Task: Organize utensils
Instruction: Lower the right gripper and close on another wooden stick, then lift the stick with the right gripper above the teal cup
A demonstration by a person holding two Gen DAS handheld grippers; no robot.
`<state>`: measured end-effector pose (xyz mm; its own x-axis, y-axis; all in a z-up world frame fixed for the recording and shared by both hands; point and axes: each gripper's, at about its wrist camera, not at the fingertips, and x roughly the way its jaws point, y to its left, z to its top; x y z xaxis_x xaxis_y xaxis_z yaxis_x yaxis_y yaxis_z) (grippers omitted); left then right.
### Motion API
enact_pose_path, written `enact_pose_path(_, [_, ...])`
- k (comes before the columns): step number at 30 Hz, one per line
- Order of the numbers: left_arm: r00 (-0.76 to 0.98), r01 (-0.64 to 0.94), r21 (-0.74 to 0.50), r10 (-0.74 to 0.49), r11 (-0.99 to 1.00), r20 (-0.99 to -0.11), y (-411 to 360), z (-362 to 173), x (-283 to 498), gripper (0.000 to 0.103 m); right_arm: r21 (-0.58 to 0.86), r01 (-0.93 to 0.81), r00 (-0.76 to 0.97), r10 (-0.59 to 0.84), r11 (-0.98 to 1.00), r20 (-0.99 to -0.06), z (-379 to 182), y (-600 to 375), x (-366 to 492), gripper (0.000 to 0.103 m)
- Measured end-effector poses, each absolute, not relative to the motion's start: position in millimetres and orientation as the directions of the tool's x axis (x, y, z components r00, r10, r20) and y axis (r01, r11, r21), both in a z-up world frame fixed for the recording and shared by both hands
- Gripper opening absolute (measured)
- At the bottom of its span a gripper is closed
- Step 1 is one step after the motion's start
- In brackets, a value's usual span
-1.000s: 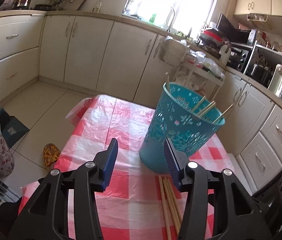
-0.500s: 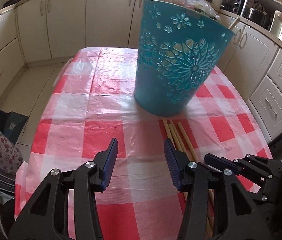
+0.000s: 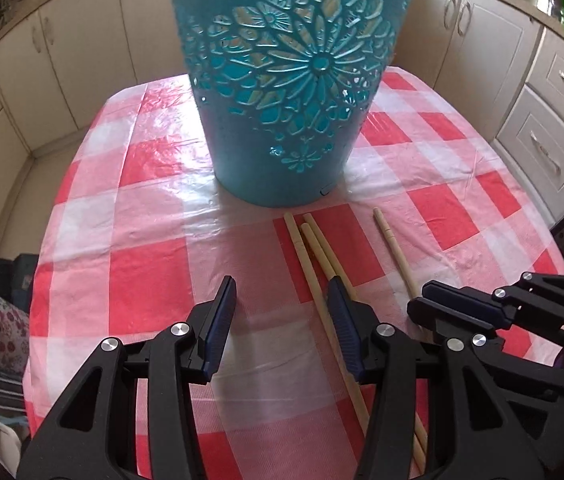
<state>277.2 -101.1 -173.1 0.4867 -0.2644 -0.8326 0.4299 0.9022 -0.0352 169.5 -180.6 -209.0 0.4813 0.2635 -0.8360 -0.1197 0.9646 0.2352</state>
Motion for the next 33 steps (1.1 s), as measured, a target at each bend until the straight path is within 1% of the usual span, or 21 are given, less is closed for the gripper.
enact_pose_path(2, [0.480,0.448,-0.038,-0.276,0.893,-0.833,-102,-172,278,0.037,0.254,-0.115,0.478,0.278,0.960,-0.833,-209,-183,170,0.011])
enact_pose_path(3, [0.481,0.463,-0.023,-0.273,0.886,-0.833,-103,-172,277,0.027,0.259,-0.114,0.477,0.281,0.959,-0.833,-209,-185,170,0.011])
enact_pose_path(4, [0.483,0.478,-0.008,-0.270,0.878,-0.833,-103,-173,277,0.023,0.262,-0.113,0.474,0.284,0.958,-0.834,-209,-186,169,0.011])
enact_pose_path(8, [0.461,0.536,0.017,-0.276,0.844,-0.843,-106,-172,281,0.019,0.250,-0.119,0.463,0.276,0.961,-0.842,-208,-186,175,0.013])
enact_pose_path(9, [0.454,0.551,0.017,-0.282,0.834,-0.845,-107,-171,282,0.012,0.244,-0.122,0.463,0.273,0.962,-0.843,-209,-185,178,0.013])
enact_pose_path(10, [0.448,0.569,0.018,-0.292,0.822,-0.845,-109,-171,282,0.012,0.238,-0.124,0.465,0.269,0.963,-0.844,-209,-184,179,0.013])
enact_pose_path(11, [0.445,0.591,0.024,-0.300,0.806,-0.844,-111,-171,281,0.012,0.235,-0.127,0.466,0.267,0.964,-0.844,-210,-183,180,0.012])
enact_pose_path(12, [0.440,0.611,0.029,-0.309,0.791,-0.843,-113,-171,280,0.010,0.232,-0.128,0.463,0.265,0.964,-0.846,-209,-182,181,0.009])
enact_pose_path(13, [0.420,0.639,0.015,-0.332,0.769,-0.845,-113,-170,279,0.006,0.240,-0.133,0.456,0.274,0.962,-0.847,-209,-182,180,0.008])
enact_pose_path(15, [0.374,0.683,-0.004,-0.354,0.731,-0.857,-112,-169,279,0.006,0.246,-0.140,0.450,0.283,0.959,-0.847,-208,-184,178,0.007])
enact_pose_path(17, [0.376,0.692,0.035,-0.318,0.722,-0.871,-114,-168,279,0.009,0.243,-0.140,0.448,0.280,0.960,-0.849,-209,-186,177,0.007])
enact_pose_path(18, [0.387,0.676,0.056,-0.289,0.735,-0.875,-114,-168,282,0.023,0.242,-0.142,0.444,0.280,0.960,-0.851,-209,-186,178,0.007])
enact_pose_path(19, [0.408,0.649,0.080,-0.256,0.757,-0.876,-114,-168,284,0.036,0.228,-0.152,0.443,0.272,0.962,-0.854,-208,-184,180,0.007])
enact_pose_path(20, [0.413,0.643,0.083,-0.253,0.761,-0.875,-115,-168,284,0.036,0.205,-0.165,0.443,0.258,0.965,-0.858,-208,-180,181,0.007])
enact_pose_path(21, [0.408,0.654,0.077,-0.266,0.753,-0.873,-119,-169,283,0.023,0.186,-0.177,0.445,0.247,0.966,-0.861,-208,-178,181,0.007])
enact_pose_path(22, [0.392,0.670,0.060,-0.284,0.740,-0.875,-122,-169,280,0.005,0.179,-0.182,0.445,0.243,0.967,-0.862,-208,-176,181,0.007])
enact_pose_path(24, [0.427,0.674,0.101,-0.275,0.732,-0.861,-124,-165,270,0.005,0.212,-0.160,0.446,0.262,0.964,-0.856,-208,-181,180,0.006])
enact_pose_path(26, [0.420,0.671,0.041,-0.334,0.740,-0.844,-116,-151,263,0.004,0.273,-0.115,0.459,0.295,0.955,-0.838,-211,-192,176,0.006])
enact_pose_path(29, [0.444,0.663,-0.049,-0.445,0.747,-0.778,-89,-111,253,0.004,0.395,-0.022,0.500,0.352,0.918,-0.791,-216,-217,169,0.006])
enact_pose_path(31, [0.495,0.656,-0.077,-0.505,0.751,-0.707,-74,-74,251,0.004,0.435,0.023,0.524,0.360,0.900,-0.772,-217,-229,167,0.006])
enact_pose_path(33, [0.565,0.645,-0.089,-0.553,0.759,-0.613,-61,-33,255,0.004,0.470,0.040,0.513,0.386,0.882,-0.767,-221,-233,169,0.006])
